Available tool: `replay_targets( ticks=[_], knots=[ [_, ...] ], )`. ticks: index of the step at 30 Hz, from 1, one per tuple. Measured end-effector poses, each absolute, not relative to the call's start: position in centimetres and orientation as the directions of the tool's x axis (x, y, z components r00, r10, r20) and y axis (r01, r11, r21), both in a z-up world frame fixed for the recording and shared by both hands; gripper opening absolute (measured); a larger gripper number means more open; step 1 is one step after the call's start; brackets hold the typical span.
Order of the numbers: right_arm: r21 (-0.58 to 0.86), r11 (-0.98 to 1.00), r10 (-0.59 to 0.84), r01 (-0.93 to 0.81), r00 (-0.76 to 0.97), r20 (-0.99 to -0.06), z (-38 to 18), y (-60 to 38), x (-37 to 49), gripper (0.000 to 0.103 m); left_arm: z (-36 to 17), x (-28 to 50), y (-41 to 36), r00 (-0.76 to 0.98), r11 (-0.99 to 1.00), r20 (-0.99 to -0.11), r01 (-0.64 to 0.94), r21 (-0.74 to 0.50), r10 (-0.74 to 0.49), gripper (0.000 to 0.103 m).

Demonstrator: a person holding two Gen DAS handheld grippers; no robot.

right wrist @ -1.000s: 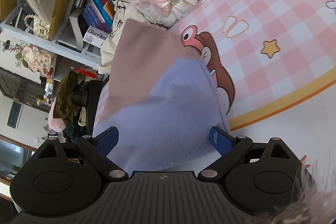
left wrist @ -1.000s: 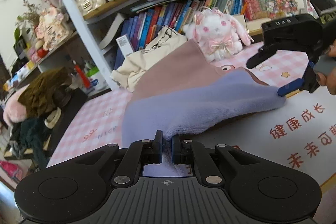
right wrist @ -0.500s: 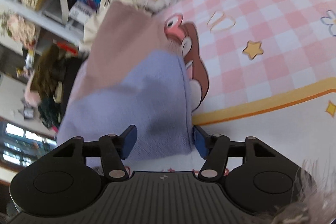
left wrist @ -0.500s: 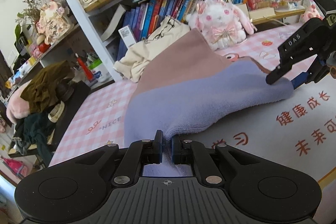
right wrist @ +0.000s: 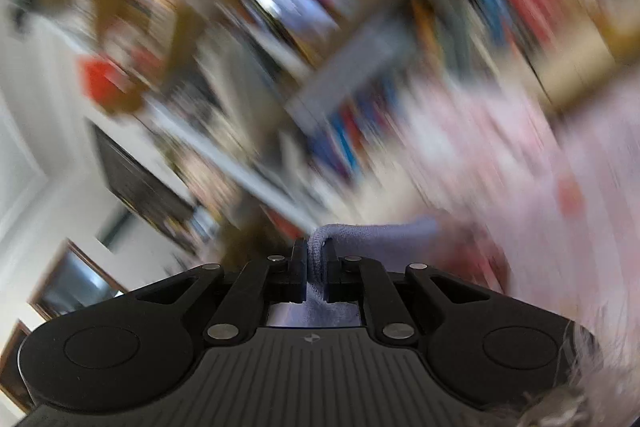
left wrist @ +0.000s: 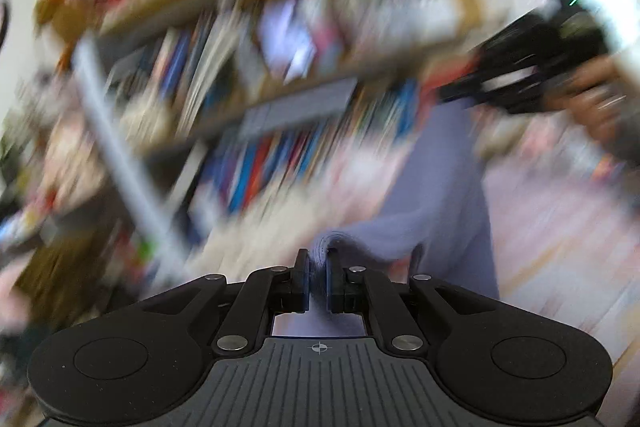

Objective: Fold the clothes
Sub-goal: 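Lift the sweater with both grippers and shake it out in the air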

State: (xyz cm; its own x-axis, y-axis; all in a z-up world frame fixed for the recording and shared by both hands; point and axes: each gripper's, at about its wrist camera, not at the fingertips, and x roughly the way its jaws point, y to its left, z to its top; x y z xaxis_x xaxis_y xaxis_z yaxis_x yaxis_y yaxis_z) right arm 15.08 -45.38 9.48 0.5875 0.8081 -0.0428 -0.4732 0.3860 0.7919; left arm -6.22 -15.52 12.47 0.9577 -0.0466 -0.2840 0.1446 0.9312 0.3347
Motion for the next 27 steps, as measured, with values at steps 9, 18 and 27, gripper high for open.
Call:
replay_targets(
  ticks=[9,18,27],
  knots=[
    [0.571,0.229,0.785,-0.789,0.497,0.371,25.2,-42.1,16.5,0.007,21.9,-10.3,-11.2,0.945,0.952,0.116,0.302,0.054,-0.307,0.006],
    [0.659,0.397,0.887,-0.639,0.451,-0.096,15.4,-25.3,19.9,0.007,8.5,-6.3,-2.0,0.908,0.998,-0.420,-0.033,-0.061,0.004,0.006],
    [0.592,0.639,0.768,-0.491,0.451,-0.455,4.9,-13.5,22.0,0.007,0.4,-3.9,4.5,0.738,0.982,-0.657,-0.187,0.014,0.150,0.004]
  ],
)
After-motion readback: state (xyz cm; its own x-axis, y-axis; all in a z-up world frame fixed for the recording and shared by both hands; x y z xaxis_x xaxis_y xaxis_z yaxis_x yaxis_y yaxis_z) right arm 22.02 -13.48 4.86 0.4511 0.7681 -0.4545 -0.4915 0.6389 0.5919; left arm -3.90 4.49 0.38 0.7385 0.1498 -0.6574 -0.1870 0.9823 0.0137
